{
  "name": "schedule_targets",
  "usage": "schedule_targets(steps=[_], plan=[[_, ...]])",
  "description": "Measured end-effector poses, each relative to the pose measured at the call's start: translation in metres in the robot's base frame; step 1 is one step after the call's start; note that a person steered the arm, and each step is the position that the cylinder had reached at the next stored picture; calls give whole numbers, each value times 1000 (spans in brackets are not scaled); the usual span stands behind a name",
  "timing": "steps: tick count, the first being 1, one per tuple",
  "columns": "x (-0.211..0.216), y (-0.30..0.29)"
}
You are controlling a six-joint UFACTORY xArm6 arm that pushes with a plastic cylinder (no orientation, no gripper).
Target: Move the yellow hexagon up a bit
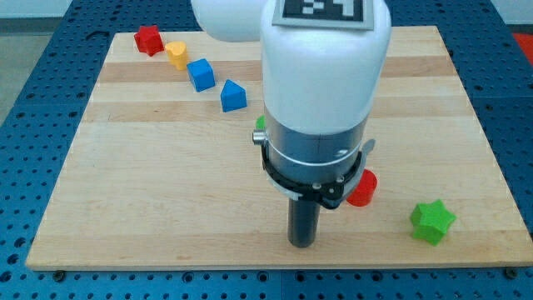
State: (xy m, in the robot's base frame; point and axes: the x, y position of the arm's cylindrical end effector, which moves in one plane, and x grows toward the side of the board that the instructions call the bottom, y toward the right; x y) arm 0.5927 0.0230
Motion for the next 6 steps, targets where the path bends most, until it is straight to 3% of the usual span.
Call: schedule_targets(steps=[5,6], plan=[[-148,-13],[-149,-26]])
